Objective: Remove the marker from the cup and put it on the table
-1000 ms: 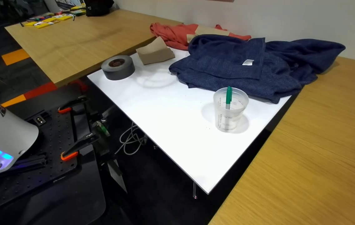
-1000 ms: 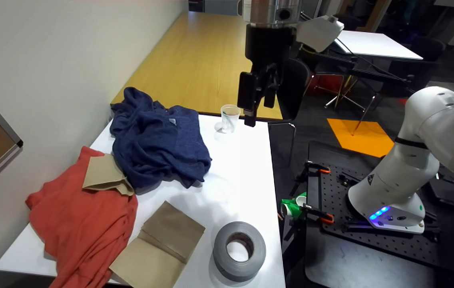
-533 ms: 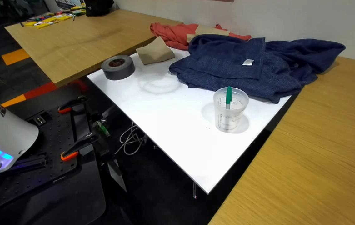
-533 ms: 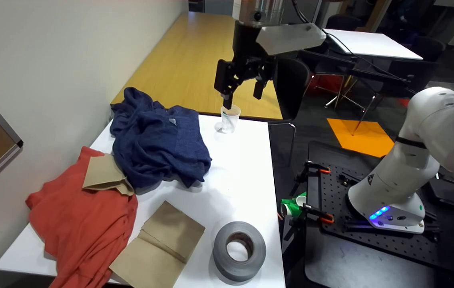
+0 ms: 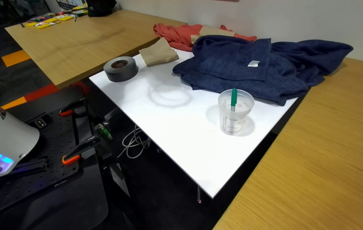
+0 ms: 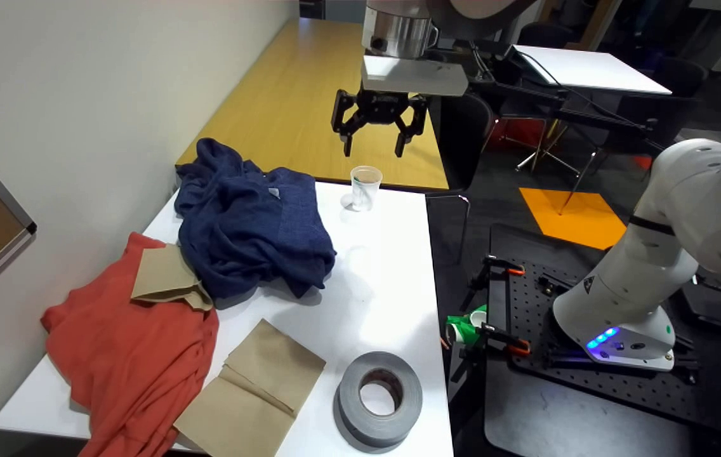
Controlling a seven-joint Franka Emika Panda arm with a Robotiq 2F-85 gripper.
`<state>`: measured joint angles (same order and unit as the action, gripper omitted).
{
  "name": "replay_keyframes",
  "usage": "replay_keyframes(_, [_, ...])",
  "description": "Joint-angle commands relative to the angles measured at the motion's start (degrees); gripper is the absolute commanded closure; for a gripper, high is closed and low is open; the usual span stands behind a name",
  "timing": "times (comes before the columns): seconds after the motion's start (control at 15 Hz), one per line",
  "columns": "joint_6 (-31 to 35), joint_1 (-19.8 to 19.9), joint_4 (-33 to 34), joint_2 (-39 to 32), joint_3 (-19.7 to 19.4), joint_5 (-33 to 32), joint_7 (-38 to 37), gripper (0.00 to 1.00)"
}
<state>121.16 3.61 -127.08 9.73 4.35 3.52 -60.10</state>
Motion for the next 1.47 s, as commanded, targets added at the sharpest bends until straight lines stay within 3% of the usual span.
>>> replay_keyframes(0.0, [4.67,1.25,-1.29,-1.67,-1.98,-0.47,-8.29,0.00])
replay_keyframes(0.47, [11.90,2.27,-3.53,-3.33,-4.99,-0.91,-26.56,0.00])
replay_keyframes(0.53, [9.09,1.69,-1.96,-4.22,-5.40,-0.24,-21.39,0.00])
replay_keyframes(1.0, [10.43,2.11,-1.87,-4.84,-5.73,-0.70,-26.22,0.00])
replay_keyframes(1.4, [10.75,4.47,1.10,-9.24,-9.83,0.46,-28.03,0.00])
